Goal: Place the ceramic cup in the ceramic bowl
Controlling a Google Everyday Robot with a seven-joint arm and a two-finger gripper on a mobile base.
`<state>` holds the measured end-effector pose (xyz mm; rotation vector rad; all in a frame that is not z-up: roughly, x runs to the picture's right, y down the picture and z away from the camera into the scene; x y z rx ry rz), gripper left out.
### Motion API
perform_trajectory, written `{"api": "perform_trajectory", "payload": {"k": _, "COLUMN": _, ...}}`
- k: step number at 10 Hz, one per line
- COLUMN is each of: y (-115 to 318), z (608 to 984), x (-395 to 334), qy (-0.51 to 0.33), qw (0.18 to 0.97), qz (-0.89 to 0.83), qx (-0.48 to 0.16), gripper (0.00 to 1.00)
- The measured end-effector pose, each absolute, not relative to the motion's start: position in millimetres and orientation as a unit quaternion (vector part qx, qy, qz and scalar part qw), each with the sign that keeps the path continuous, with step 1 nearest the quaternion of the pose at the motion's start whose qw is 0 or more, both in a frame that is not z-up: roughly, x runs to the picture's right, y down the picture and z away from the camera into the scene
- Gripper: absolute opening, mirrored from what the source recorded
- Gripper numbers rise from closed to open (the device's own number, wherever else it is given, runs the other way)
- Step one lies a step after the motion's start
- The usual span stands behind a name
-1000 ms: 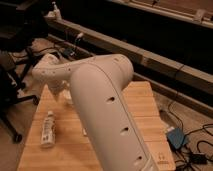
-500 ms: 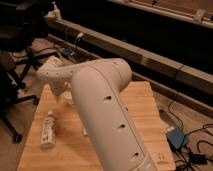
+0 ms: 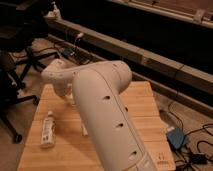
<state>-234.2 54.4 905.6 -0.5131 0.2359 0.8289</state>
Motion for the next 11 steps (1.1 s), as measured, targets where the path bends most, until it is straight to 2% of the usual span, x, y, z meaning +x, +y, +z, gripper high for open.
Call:
{"api": "perform_trajectory", "payload": {"k": 1, "y": 49.5, "z": 902.5, "x": -231.6, "qy": 0.115, "qw": 0.880, "qz": 0.395, "qx": -0.236, "gripper": 0.03}}
{"api": "perform_trajectory", "payload": {"k": 2, "y": 44.5, "z": 896.7, "x": -229.6, "qy": 0.118, "qw": 0.883, "qz": 0.393, "qx": -0.227, "gripper": 0.00}}
{"api": "perform_trajectory", "payload": {"k": 7, "y": -18.8, "z": 801.2, "x": -208.9, "qy": 0.076, "qw": 0.889, "qz": 0.430, "qx": -0.139, "gripper": 0.00}}
{"api": "perform_trajectory", "payload": {"k": 9, "y": -31.2, "z": 781.3, "x": -181.8, "qy": 0.061, "qw": 0.875, "qz": 0.464, "qx": -0.120, "gripper": 0.00}}
{"api": "perform_trajectory", "payload": {"k": 11, "y": -35.1, "z": 777.4, "x": -157.9, "qy": 0.042, "qw": 0.861, "qz": 0.493, "qx": -0.119, "gripper": 0.00}}
